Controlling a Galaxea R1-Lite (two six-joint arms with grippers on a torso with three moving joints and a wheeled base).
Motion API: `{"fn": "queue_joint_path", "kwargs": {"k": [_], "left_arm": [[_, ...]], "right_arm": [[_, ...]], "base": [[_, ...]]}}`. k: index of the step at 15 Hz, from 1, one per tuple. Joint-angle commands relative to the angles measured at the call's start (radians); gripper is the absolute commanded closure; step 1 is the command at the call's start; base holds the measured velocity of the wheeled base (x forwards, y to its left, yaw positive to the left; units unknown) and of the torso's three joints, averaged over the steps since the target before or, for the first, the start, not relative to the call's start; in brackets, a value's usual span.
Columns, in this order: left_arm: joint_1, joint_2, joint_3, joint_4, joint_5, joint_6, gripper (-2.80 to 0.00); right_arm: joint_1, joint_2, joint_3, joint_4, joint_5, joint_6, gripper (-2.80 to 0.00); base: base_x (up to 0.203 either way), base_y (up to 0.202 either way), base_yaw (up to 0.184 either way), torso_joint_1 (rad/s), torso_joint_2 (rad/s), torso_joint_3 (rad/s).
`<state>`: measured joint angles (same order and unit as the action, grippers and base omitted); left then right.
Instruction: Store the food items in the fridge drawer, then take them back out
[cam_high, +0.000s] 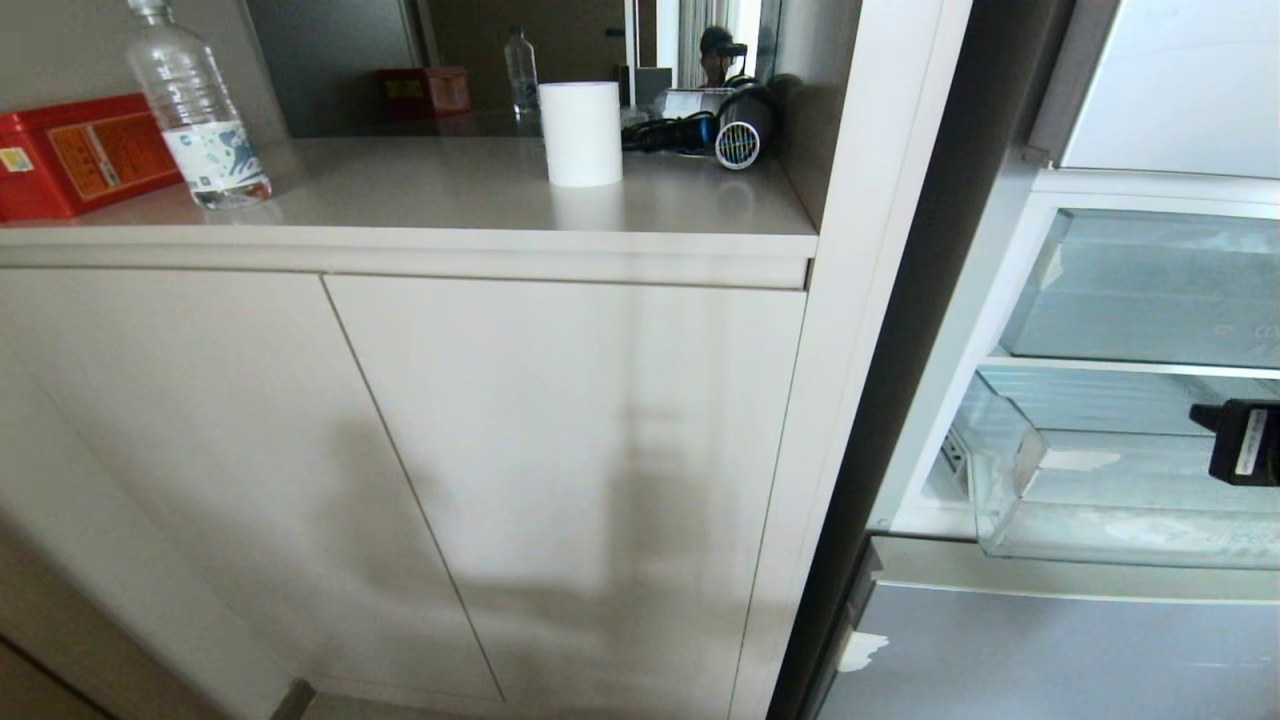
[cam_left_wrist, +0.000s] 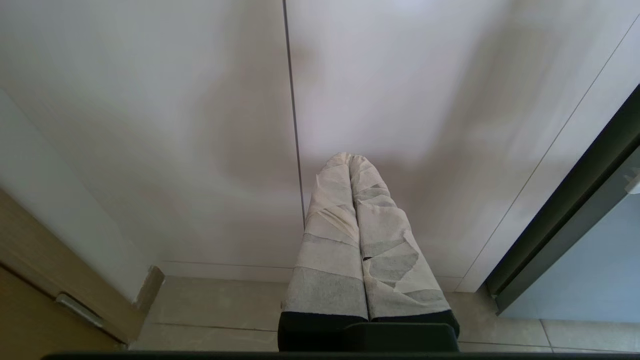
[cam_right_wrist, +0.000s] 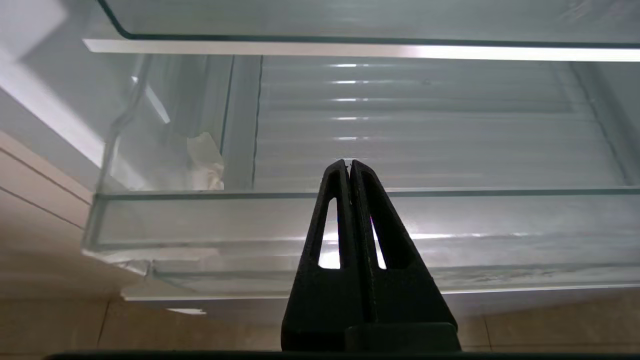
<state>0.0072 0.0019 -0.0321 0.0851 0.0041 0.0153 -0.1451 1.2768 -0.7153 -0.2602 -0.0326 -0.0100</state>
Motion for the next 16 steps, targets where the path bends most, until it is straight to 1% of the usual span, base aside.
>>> {"fn": "queue_joint_path", "kwargs": {"k": [1, 7, 8, 10, 13, 14, 16], "left_arm": [[0.000, 0.000, 0.000, 0.001, 0.001, 0.000, 0.00], [0.000, 0.000, 0.000, 0.001, 0.001, 0.000, 0.00], [0.000, 0.000, 0.000, 0.000, 0.001, 0.000, 0.00], [0.000, 0.000, 0.000, 0.001, 0.001, 0.000, 0.00], [0.000, 0.000, 0.000, 0.001, 0.001, 0.000, 0.00], [0.000, 0.000, 0.000, 0.001, 0.001, 0.000, 0.00], [0.000, 0.000, 0.000, 0.001, 0.001, 0.000, 0.00]], "right_arm": [[-0.002, 0.059, -0.010, -0.005, -0.001, 0.000, 0.00], [-0.015, 0.144, -0.057, 0.017, -0.009, -0.009, 0.00], [-0.021, 0.144, -0.074, 0.055, -0.010, -0.011, 0.00], [-0.034, 0.136, -0.124, 0.185, -0.011, -0.010, 0.00], [-0.044, 0.096, -0.167, 0.343, -0.012, -0.014, 0.00], [-0.046, 0.087, -0.179, 0.386, -0.012, -0.014, 0.00], [-0.054, 0.063, -0.180, 0.429, -0.012, -0.016, 0.00]], "base": [[0.000, 0.000, 0.000, 0.000, 0.00, 0.000], [0.000, 0.000, 0.000, 0.000, 0.00, 0.000], [0.000, 0.000, 0.000, 0.000, 0.00, 0.000], [0.000, 0.000, 0.000, 0.000, 0.00, 0.000], [0.000, 0.000, 0.000, 0.000, 0.00, 0.000], [0.000, 0.000, 0.000, 0.000, 0.00, 0.000], [0.000, 0.000, 0.000, 0.000, 0.00, 0.000]]}}
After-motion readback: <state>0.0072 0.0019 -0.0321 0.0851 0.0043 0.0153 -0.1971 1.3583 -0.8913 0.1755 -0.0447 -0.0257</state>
